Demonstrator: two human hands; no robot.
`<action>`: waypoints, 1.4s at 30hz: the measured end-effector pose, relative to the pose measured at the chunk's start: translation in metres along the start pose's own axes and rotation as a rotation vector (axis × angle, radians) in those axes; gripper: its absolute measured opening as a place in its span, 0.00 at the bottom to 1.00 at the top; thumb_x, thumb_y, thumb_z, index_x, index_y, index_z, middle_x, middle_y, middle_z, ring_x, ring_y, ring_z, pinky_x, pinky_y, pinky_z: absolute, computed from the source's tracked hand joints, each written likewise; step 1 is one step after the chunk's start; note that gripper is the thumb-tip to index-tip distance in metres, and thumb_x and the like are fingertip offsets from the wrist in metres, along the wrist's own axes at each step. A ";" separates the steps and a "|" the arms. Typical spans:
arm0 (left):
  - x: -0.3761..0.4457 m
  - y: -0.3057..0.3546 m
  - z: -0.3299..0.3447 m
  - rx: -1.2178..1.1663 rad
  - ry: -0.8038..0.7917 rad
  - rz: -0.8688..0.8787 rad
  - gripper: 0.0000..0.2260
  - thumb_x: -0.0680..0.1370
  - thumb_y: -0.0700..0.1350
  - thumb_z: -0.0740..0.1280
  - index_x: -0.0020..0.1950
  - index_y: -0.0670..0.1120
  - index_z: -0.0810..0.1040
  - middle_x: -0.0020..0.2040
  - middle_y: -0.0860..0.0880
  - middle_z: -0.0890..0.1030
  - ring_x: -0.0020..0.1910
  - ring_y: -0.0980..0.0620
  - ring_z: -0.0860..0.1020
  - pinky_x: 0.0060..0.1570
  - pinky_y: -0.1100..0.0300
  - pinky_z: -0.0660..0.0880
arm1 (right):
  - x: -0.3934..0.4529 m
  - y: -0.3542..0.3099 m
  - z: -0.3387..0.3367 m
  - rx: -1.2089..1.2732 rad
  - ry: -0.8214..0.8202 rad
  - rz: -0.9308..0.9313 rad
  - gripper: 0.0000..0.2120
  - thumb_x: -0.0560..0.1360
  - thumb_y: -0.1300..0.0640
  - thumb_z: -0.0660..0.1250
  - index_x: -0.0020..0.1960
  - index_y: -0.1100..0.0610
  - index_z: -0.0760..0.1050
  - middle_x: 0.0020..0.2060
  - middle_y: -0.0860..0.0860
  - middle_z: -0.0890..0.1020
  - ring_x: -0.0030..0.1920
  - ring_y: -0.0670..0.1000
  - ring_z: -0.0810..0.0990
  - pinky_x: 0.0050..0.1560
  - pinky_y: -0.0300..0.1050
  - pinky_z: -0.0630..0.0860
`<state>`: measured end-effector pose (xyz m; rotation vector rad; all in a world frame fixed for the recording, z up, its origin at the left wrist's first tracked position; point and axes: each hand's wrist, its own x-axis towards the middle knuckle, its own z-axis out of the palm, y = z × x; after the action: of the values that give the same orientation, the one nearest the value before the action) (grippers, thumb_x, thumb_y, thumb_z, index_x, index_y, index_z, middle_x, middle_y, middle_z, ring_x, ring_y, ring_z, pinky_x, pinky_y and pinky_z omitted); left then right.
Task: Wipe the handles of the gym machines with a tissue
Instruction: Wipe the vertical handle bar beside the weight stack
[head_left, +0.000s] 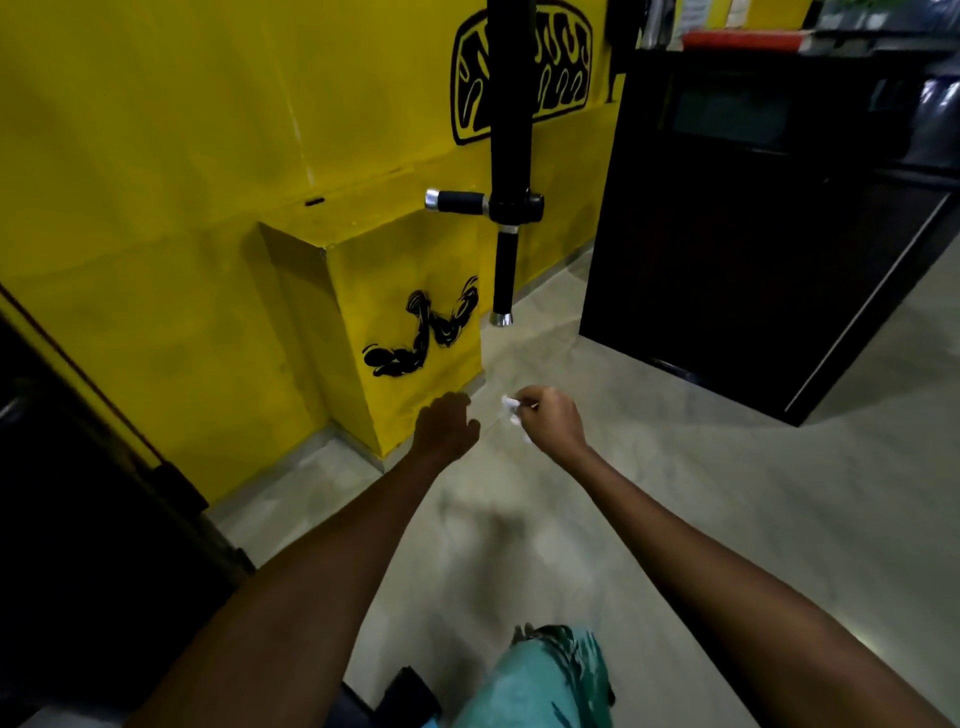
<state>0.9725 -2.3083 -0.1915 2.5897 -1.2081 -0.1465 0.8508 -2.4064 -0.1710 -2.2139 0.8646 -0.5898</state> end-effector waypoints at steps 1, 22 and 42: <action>0.014 -0.001 -0.002 0.006 0.028 0.016 0.21 0.79 0.47 0.61 0.71 0.41 0.66 0.68 0.42 0.70 0.67 0.43 0.68 0.63 0.53 0.63 | 0.011 -0.001 -0.001 0.000 0.037 -0.013 0.09 0.72 0.64 0.63 0.45 0.60 0.82 0.40 0.56 0.85 0.40 0.56 0.82 0.37 0.45 0.74; 0.301 -0.040 -0.121 0.063 0.485 0.393 0.35 0.75 0.57 0.64 0.77 0.44 0.55 0.77 0.43 0.56 0.77 0.44 0.52 0.73 0.51 0.44 | 0.274 -0.040 0.031 -0.063 0.770 -0.423 0.11 0.75 0.64 0.59 0.46 0.67 0.79 0.41 0.62 0.78 0.43 0.51 0.70 0.39 0.39 0.67; 0.351 -0.047 -0.093 -0.126 0.817 0.574 0.22 0.69 0.52 0.63 0.59 0.41 0.74 0.52 0.40 0.76 0.58 0.43 0.67 0.57 0.42 0.70 | 0.286 -0.018 0.055 -0.317 0.961 -0.561 0.08 0.74 0.66 0.67 0.52 0.65 0.77 0.52 0.58 0.75 0.48 0.55 0.75 0.49 0.40 0.71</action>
<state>1.2528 -2.5285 -0.1072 1.7624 -1.4345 0.8257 1.0852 -2.5785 -0.1490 -2.4340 0.7833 -2.0048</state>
